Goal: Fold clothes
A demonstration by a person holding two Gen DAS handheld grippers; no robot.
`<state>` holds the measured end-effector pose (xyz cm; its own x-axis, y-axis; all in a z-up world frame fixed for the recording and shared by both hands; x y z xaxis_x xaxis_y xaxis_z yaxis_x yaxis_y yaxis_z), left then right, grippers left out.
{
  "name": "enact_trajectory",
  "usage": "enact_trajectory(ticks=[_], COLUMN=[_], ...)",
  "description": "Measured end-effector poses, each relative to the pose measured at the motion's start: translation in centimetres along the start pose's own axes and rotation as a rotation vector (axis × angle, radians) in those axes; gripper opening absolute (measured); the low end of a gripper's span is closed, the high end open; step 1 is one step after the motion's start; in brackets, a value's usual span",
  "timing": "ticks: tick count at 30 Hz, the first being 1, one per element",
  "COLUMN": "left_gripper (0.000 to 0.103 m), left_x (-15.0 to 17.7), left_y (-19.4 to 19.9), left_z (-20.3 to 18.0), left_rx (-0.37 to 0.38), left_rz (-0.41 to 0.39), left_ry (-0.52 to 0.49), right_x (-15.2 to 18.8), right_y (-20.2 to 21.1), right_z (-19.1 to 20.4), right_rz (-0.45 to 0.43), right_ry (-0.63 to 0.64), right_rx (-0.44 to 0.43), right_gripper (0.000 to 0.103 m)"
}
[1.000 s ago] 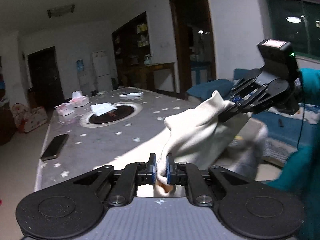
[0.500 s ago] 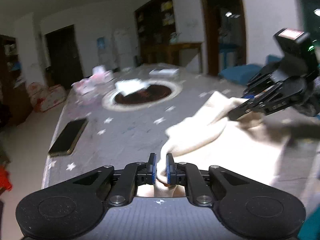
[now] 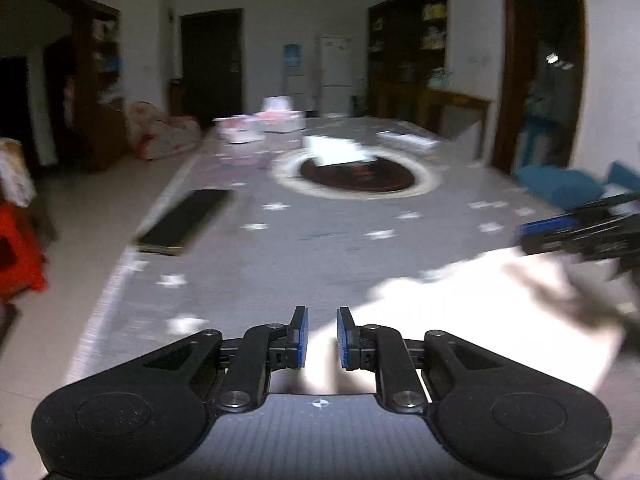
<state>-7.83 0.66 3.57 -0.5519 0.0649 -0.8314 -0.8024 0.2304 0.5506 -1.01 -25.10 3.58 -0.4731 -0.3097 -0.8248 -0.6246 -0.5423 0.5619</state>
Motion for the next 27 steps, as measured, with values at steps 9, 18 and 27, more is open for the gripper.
enact_trajectory(ticks=[9, 18, 27], left_gripper=[0.02, 0.03, 0.039], left_x=[2.5, 3.5, 4.4], left_y=[-1.4, -0.1, 0.9], left_z=[-4.6, -5.0, -5.1], left_rx=[0.119, 0.107, 0.103], left_rz=[0.06, 0.042, 0.025], left_ry=[0.014, 0.036, 0.071], right_x=[-0.3, -0.7, -0.7], right_y=[-4.1, -5.0, -7.5], right_z=[3.1, 4.2, 7.4], right_rz=[0.049, 0.05, 0.095], right_ry=[0.038, 0.051, 0.106], right_rx=[-0.06, -0.04, -0.115], right_gripper=[0.028, 0.029, 0.029])
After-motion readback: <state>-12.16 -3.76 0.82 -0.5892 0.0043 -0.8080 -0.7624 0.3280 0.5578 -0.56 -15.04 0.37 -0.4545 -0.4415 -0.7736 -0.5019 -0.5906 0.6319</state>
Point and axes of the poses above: each gripper's, at about its wrist camera, not at the fingertips, and y roughly against the way its jaws point, z to its left, x to its underside, the point moved 2 cm from there along -y, roughly the way its jaws point, and after that the axes turned 2 degrees about y, right-handed, at the moved point
